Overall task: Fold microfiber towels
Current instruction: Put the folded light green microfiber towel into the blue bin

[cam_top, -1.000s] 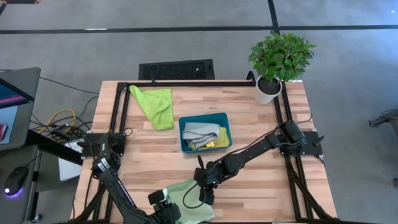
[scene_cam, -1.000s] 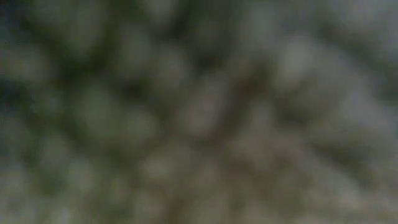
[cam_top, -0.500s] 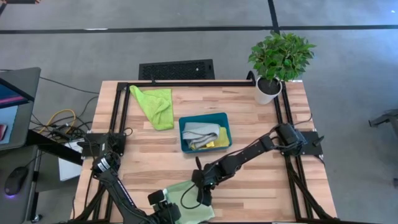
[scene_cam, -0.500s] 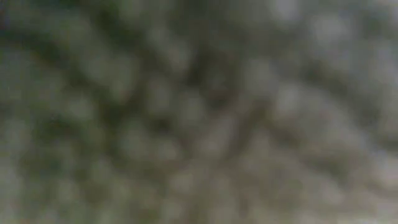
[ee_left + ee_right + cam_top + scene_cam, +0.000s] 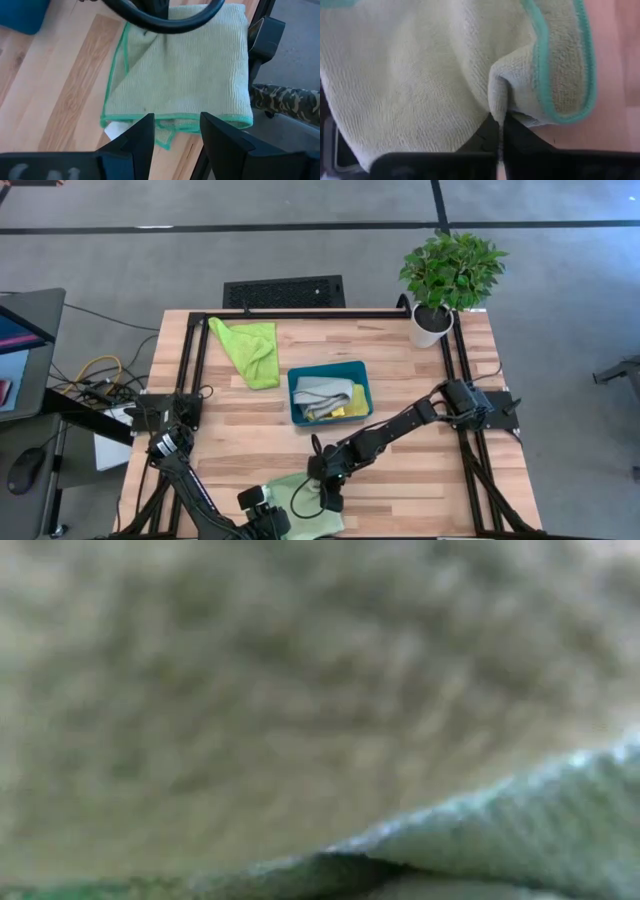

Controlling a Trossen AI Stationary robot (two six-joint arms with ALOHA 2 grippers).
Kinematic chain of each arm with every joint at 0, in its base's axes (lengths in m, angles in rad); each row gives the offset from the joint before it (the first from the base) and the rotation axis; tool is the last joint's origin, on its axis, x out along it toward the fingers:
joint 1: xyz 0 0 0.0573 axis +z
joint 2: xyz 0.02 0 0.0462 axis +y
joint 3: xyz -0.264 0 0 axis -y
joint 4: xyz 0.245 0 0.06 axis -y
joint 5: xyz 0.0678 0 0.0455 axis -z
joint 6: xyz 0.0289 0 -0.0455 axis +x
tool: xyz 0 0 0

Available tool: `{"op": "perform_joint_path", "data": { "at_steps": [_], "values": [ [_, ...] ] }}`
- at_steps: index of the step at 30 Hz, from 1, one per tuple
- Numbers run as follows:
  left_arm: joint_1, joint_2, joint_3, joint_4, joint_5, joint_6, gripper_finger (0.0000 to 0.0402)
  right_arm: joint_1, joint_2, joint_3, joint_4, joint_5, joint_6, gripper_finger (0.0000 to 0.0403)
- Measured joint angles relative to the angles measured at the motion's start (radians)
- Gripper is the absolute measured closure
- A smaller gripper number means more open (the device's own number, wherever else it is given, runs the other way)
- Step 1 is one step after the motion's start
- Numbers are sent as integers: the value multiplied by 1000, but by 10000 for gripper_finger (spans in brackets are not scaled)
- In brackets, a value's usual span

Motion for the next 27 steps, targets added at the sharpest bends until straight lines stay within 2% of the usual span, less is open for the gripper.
{"op": "perform_joint_path", "data": {
  "at_steps": [1,5,7,9,11,13,16,21,27],
  "values": [
    [0,0,0,0,0,0,250,-3,-6,2,-7,-16,-21,387],
    [0,0,0,1,0,0,250,-21,-32,22,-44,-35,-48,382],
    [0,0,0,1,6,0,250,-27,-67,26,-114,-31,-82,388],
    [0,0,0,0,8,0,250,-38,-78,46,-104,-29,-107,395],
    [0,1,0,1,9,4,250,-45,-111,39,-177,-10,-131,394],
    [0,1,0,1,9,5,250,-57,-121,44,-174,1,-136,390],
    [0,1,0,1,9,8,250,-67,-167,39,-293,70,-168,391],
    [0,1,0,1,10,12,250,-85,-206,40,-372,181,-205,397],
    [4,2,0,3,13,15,250,-93,-237,42,-428,211,-239,393]
  ]
}}
